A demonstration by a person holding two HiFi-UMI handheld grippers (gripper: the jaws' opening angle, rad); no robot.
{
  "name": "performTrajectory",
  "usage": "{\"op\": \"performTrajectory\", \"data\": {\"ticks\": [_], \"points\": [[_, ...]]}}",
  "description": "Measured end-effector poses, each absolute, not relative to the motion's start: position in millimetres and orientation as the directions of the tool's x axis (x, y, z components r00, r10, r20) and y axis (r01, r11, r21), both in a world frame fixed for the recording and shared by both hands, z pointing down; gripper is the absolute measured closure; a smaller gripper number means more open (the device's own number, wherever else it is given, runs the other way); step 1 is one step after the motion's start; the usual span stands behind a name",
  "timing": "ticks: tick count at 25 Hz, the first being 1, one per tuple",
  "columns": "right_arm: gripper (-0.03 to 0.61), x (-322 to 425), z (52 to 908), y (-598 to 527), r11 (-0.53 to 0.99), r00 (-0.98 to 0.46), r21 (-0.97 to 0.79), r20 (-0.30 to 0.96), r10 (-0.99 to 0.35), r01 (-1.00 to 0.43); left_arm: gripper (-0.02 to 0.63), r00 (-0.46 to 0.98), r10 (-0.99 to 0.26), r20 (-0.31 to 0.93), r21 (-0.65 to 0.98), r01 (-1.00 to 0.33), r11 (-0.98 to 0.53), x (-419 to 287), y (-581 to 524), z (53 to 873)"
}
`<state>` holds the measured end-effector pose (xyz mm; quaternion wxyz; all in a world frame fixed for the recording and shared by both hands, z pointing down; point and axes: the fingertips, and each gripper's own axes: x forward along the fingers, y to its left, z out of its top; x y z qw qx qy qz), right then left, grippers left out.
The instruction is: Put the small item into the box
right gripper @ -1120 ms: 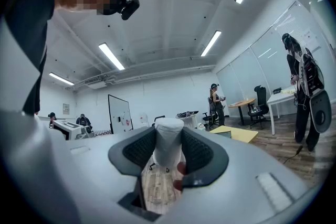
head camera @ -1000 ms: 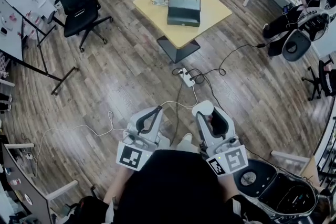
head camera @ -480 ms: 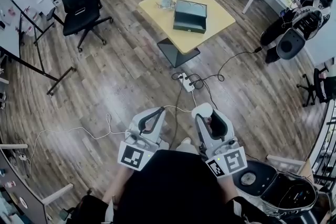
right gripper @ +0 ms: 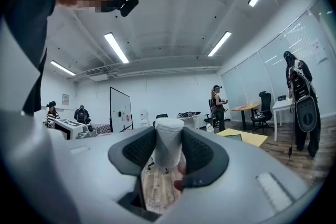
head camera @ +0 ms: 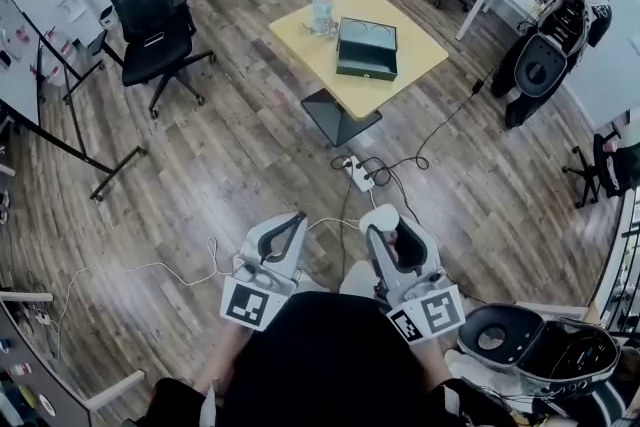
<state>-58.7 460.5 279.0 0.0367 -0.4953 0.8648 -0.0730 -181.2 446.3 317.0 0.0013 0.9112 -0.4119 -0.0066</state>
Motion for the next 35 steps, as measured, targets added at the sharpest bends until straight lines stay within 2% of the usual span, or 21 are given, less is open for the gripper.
{"op": "performTrajectory", "data": {"ticks": [6, 15, 35], "points": [[0.414, -66, 279, 452, 0.494, -0.501, -0.165, 0.001, -0.866, -0.854, 0.612, 0.63, -0.775, -0.044, 0.06, -0.773, -0.632, -203, 436, 313], [0.414, -50, 285, 425, 0.499, -0.505, -0.182, -0.013, -0.863, -0.847, 0.612, 0.606, -0.795, -0.022, 0.028, -0.795, -0.606, -194, 421, 322], [0.414, 40, 309, 297, 0.444, -0.466, -0.244, 0.041, -0.884, -0.862, 0.612, 0.635, -0.771, 0.041, 0.012, -0.772, -0.636, -104, 303, 334]]}}
